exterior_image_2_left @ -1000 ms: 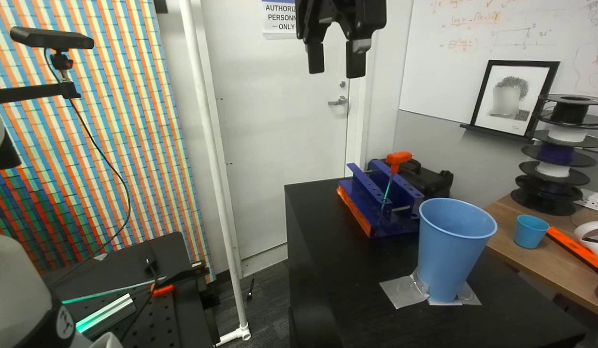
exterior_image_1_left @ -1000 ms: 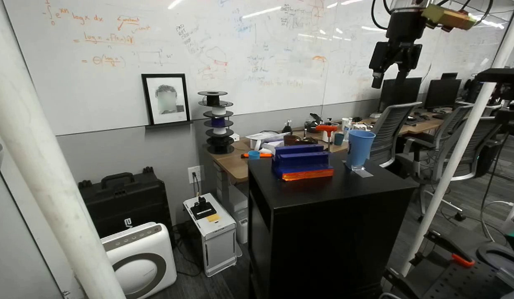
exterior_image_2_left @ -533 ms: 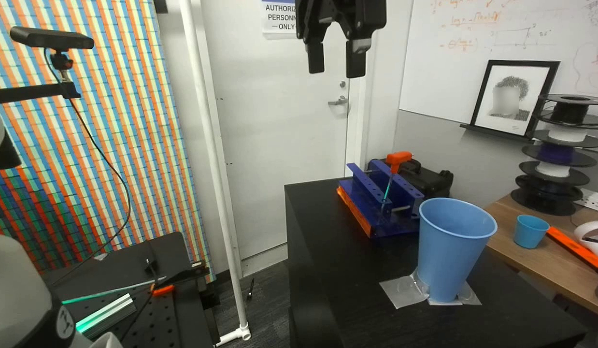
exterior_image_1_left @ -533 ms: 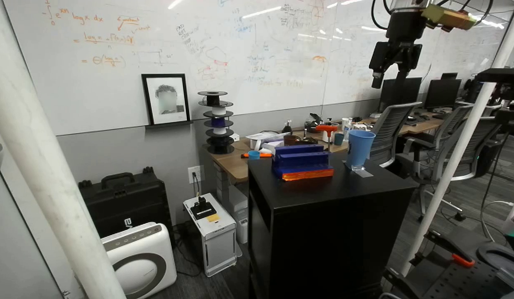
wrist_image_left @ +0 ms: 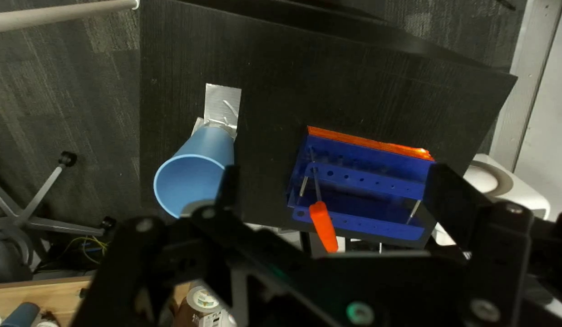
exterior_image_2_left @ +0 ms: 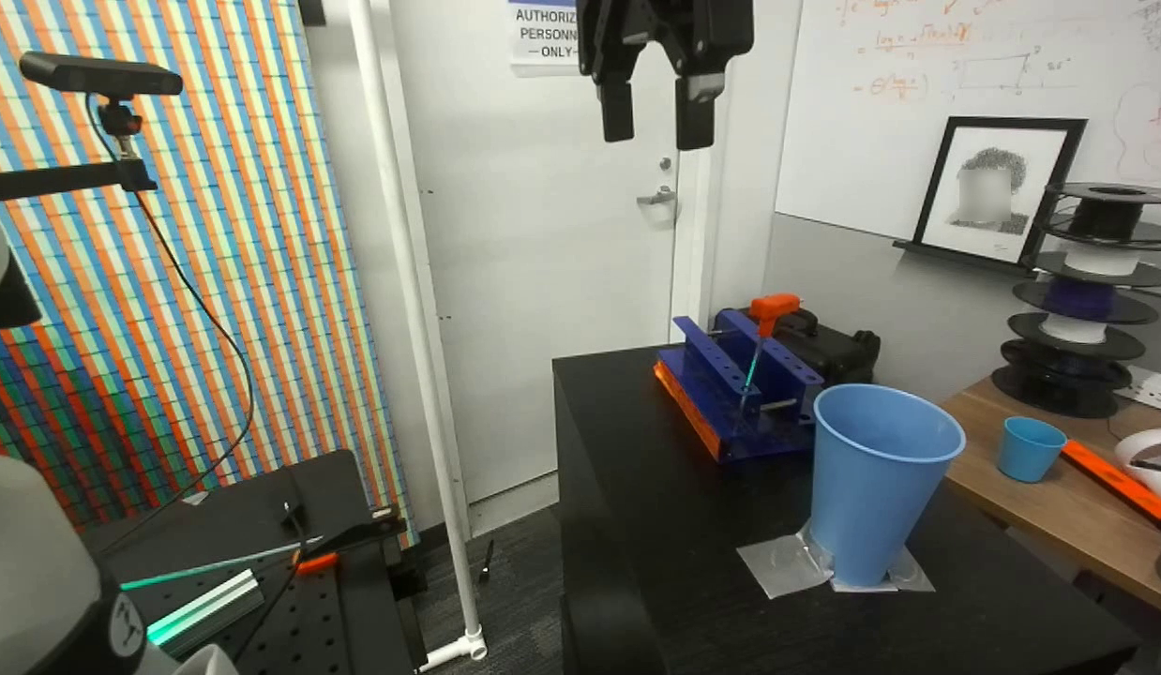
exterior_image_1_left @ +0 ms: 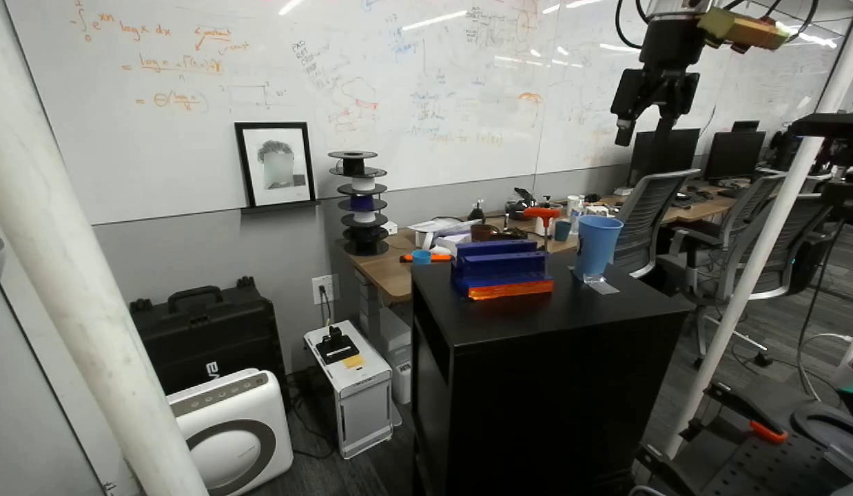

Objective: Remove the screwdriver from the object and put it in the cup

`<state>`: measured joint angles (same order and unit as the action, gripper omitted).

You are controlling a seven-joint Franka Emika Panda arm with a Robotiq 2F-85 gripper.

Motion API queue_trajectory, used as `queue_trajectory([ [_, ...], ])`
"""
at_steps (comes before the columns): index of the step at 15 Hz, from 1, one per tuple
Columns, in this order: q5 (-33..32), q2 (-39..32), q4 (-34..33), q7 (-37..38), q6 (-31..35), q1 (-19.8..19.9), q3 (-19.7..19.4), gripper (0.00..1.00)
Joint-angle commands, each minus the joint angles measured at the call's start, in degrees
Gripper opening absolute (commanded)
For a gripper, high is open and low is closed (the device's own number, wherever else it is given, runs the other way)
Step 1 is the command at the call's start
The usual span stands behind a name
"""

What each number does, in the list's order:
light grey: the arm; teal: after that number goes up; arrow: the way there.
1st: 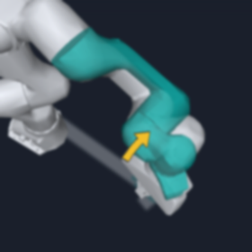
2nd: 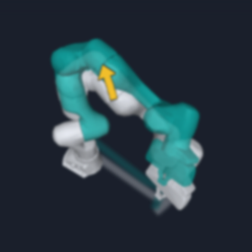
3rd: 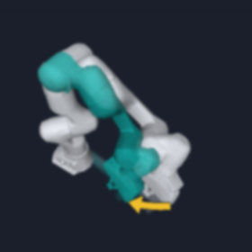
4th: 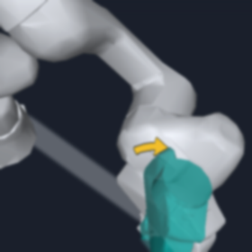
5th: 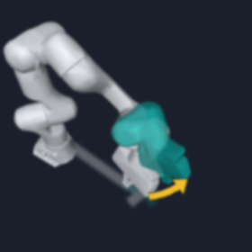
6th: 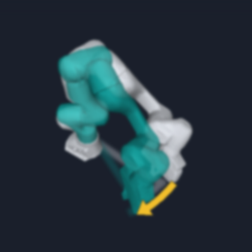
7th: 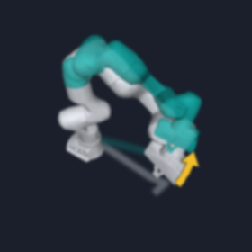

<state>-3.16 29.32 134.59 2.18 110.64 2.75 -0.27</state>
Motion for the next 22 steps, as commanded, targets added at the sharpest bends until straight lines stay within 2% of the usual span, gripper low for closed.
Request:
queue_trajectory([
  [1, -1.85, -5.35, -2.90, 5.90, 8.74, 1.14, 1.32, 1.00],
  [5, -0.73, -16.99, -8.34, 7.94, 17.25, 0.68, 0.49, 1.00],
  [9, 3.60, -27.91, -14.13, 5.89, 18.61, -1.25, 0.28, 1.00],
  [12, 7.00, -33.49, -17.68, 4.89, 17.80, -2.21, 0.79, 1.00],
  [16, 7.69, -37.54, -20.31, 5.46, 14.96, -2.70, 1.06, 1.00],
  [22, 3.80, -36.21, -20.23, 8.24, 9.06, -3.03, 0.32, 1.00],
])
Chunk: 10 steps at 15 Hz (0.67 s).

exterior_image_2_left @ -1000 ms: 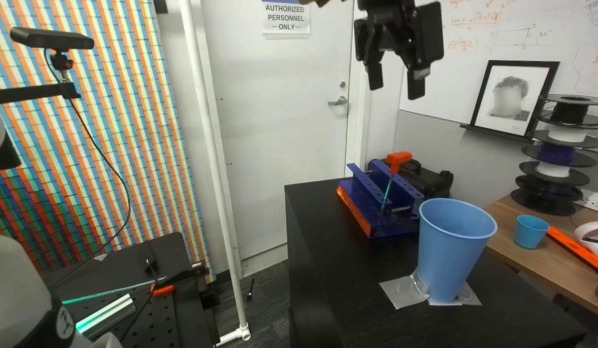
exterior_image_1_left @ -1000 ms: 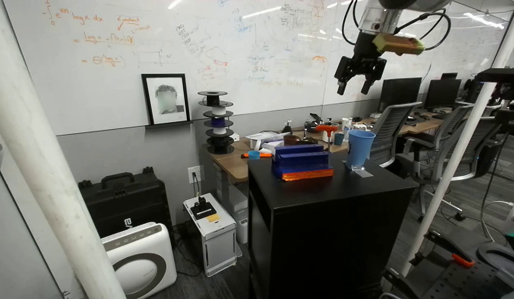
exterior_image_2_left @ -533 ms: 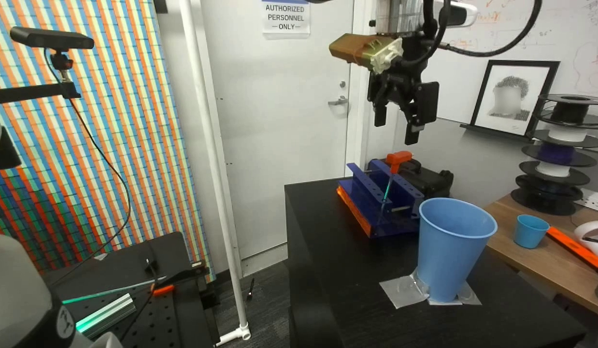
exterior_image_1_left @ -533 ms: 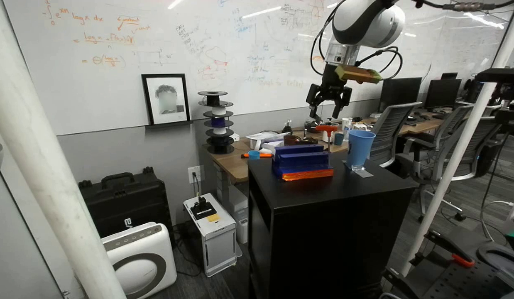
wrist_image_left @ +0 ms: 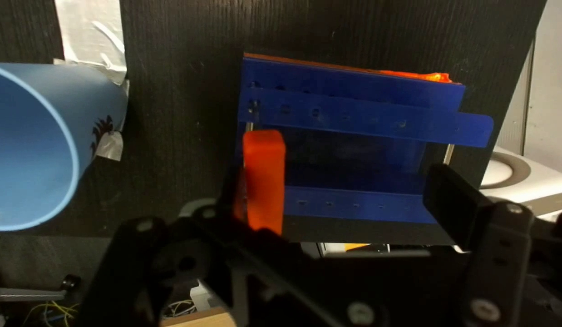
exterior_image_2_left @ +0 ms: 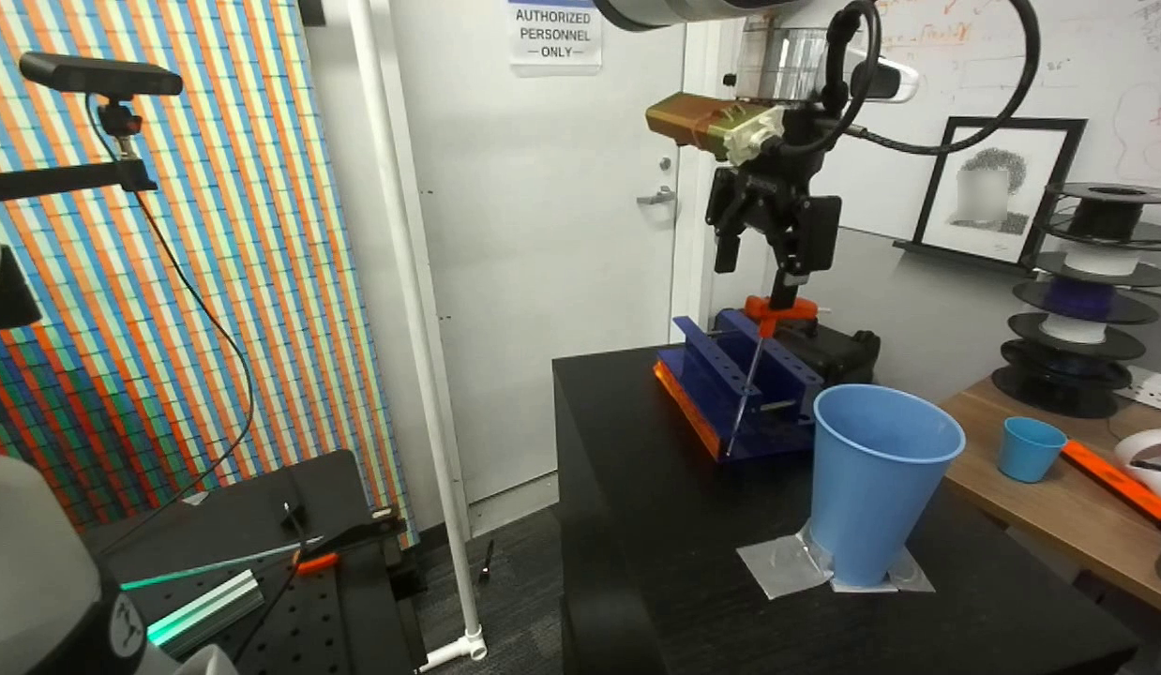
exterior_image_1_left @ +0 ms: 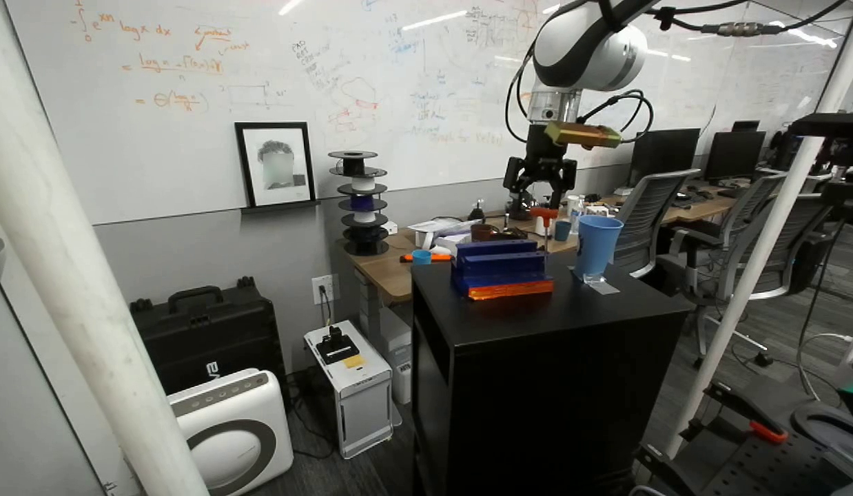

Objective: Remove the screwdriver from the object and put it in the cup

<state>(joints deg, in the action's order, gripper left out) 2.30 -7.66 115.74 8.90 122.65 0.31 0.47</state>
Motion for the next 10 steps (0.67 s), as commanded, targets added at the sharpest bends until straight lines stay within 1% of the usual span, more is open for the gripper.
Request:
queue_trajectory([
  [1, -2.01, 0.89, -1.15, 2.01, -3.32, -0.71, -0.39, 1.00],
  [5, -3.81, 0.16, -0.57, 3.36, -2.45, -0.56, -0.65, 0.99],
  [6, -4.10, -0.14, -0.41, 3.54, -1.94, -0.49, -0.75, 0.75],
  [7, -4.40, -0.42, -0.30, 3.76, -1.66, -0.43, -0.86, 0.74],
  [8, -4.60, -0.75, -0.19, 3.67, -1.42, -0.38, -0.95, 0.70],
  [9, -4.70, -0.92, -0.12, 3.82, -1.33, -0.40, -1.04, 0.60],
  [10, -4.64, -1.06, -0.10, 3.76, -1.36, -0.40, -1.13, 0.53],
])
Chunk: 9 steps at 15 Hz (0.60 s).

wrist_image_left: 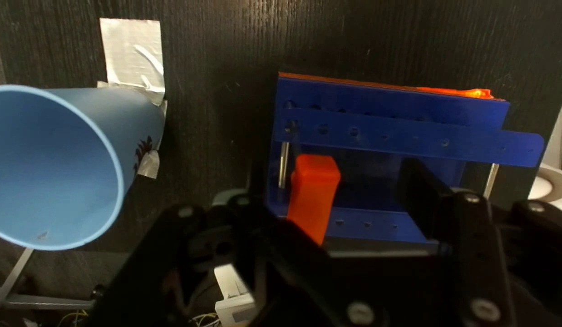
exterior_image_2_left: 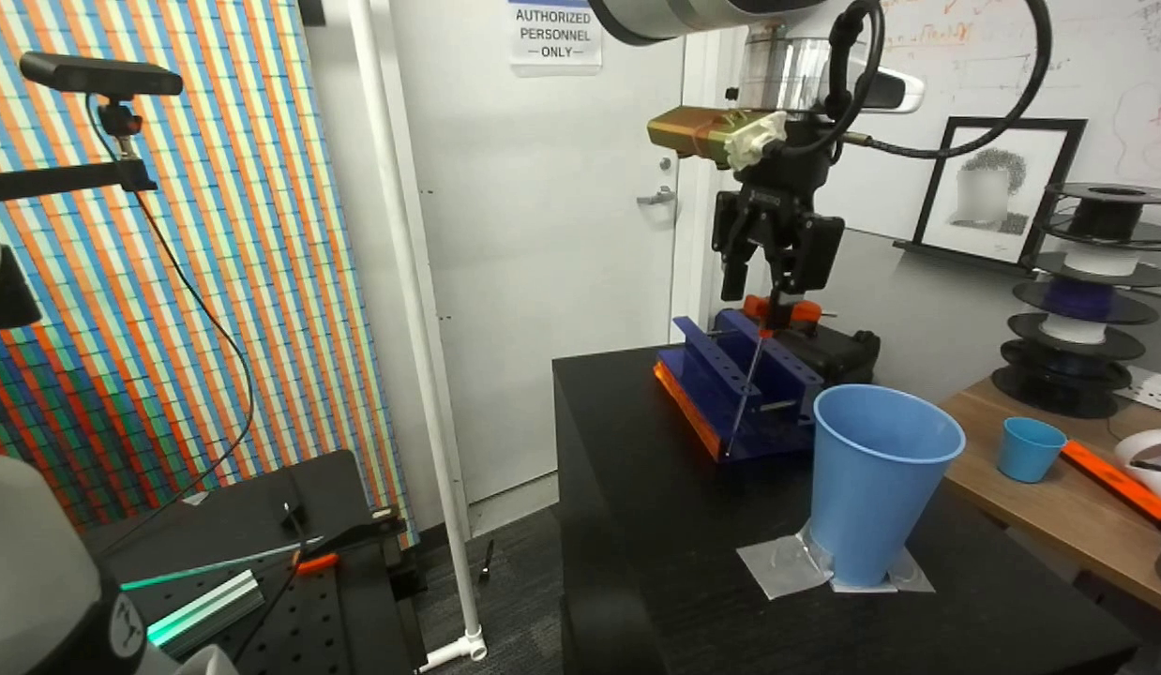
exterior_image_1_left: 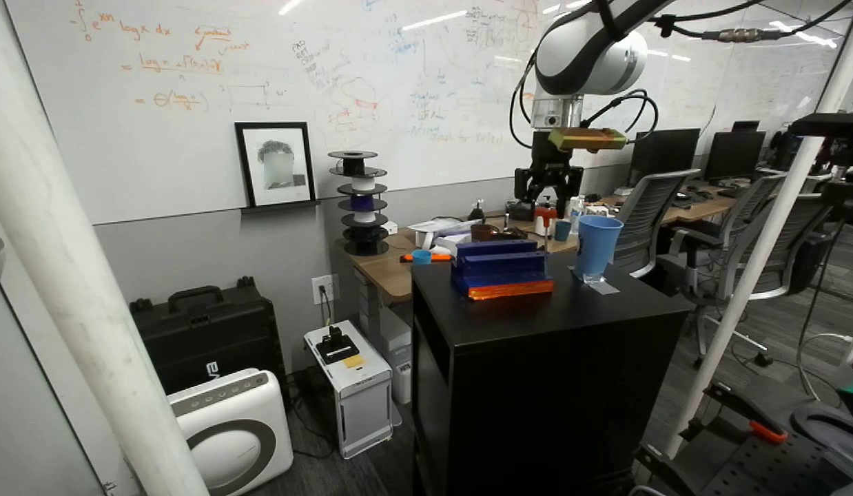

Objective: Remove the screwdriver from the object and put it in the cup

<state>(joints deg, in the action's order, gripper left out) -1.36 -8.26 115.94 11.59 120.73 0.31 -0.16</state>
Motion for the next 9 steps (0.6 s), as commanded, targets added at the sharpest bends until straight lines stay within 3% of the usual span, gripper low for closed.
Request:
queue_trajectory([
  [1, -0.72, -0.56, -0.37, 0.71, 0.41, -0.34, -0.56, 0.43],
  [6, -0.55, 0.50, 0.06, -0.16, -0.32, -0.43, -0.48, 0.06],
  [7, -0.55, 0.92, 0.27, -0.48, -0.39, -0.47, -0.39, 0.01],
  [9, -0.70, 2.07, 0.68, -0.65, -0.52, -0.70, -0.16, 0.05],
])
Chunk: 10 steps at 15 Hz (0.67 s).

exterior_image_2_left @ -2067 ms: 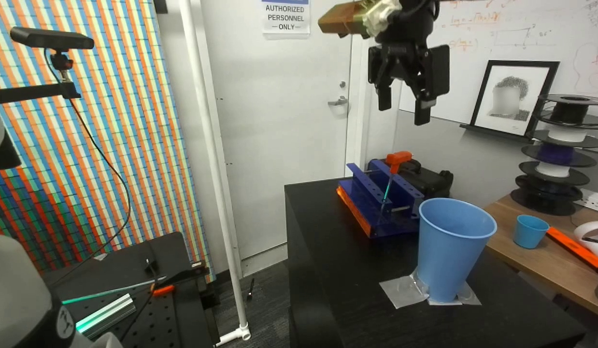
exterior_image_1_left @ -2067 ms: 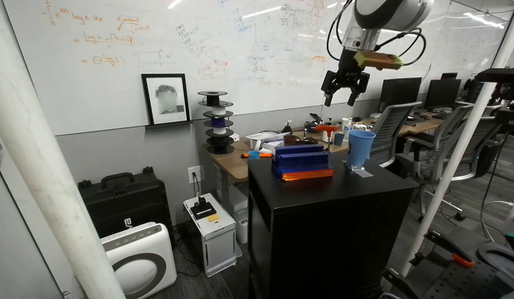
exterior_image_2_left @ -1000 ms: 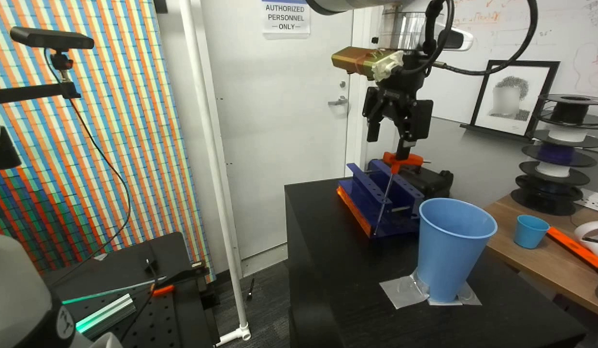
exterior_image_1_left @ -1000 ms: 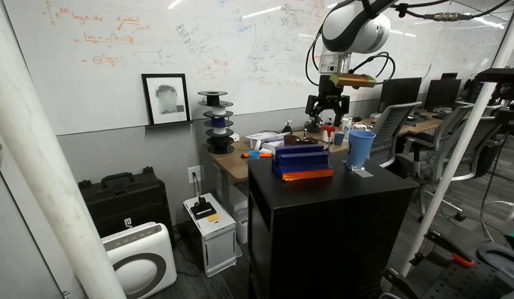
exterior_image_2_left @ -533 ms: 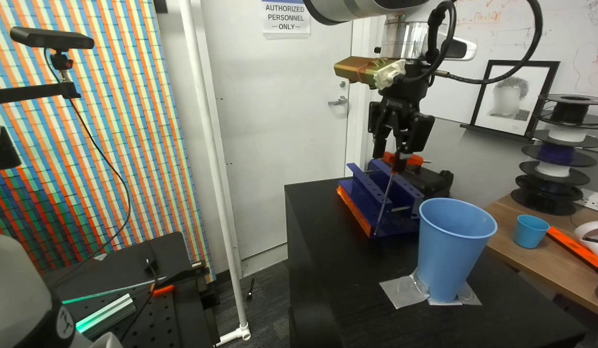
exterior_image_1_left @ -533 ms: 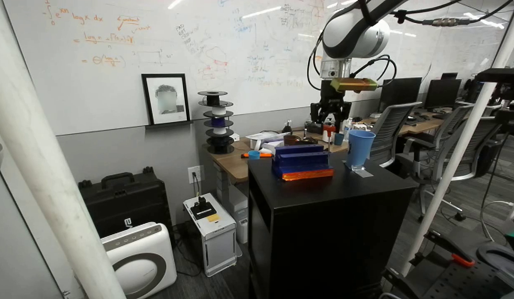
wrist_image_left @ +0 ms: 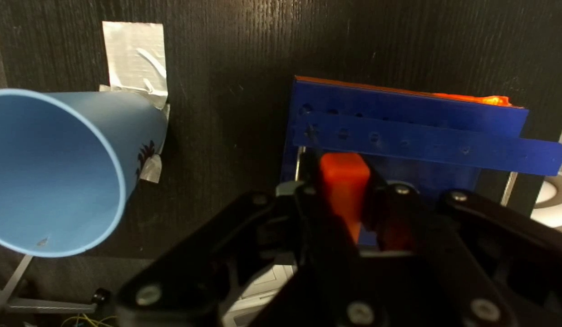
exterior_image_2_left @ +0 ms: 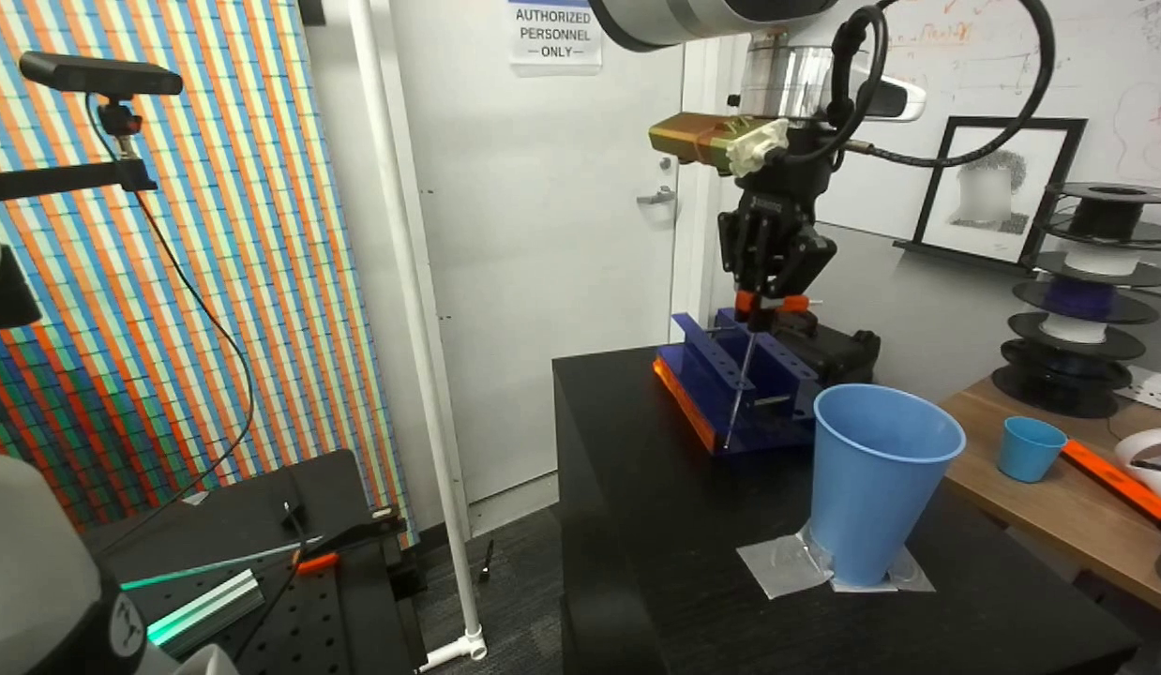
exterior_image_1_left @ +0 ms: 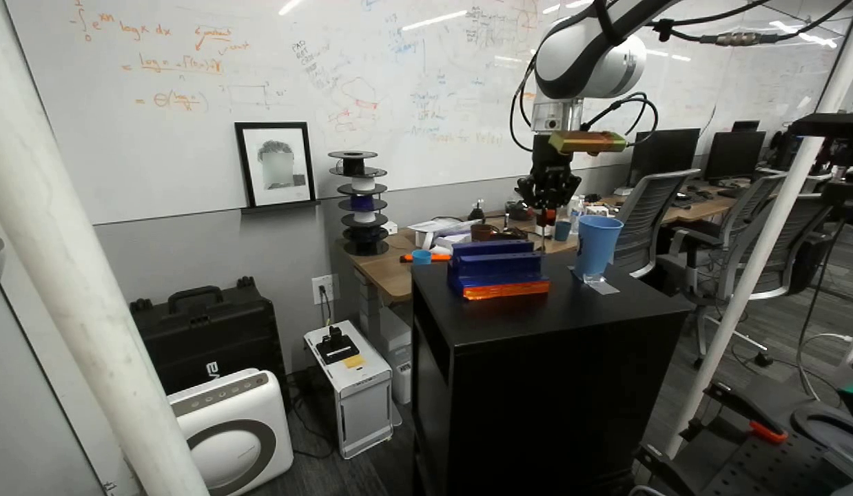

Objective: Remove the screwdriver from the object and put it in the cup

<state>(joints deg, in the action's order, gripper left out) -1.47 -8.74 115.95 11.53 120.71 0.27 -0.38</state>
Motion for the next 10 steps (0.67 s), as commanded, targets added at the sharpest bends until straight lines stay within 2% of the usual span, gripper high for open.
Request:
queue_trajectory([
  [1, -0.76, 3.28, 0.88, -0.73, -0.54, -0.81, 0.24, 0.05],
  [6, -2.66, 9.01, 2.89, -0.98, -0.74, -1.86, 1.26, 0.05],
  [10, -6.65, 15.51, 5.49, 0.00, -0.01, -2.04, 2.12, 0.05],
])
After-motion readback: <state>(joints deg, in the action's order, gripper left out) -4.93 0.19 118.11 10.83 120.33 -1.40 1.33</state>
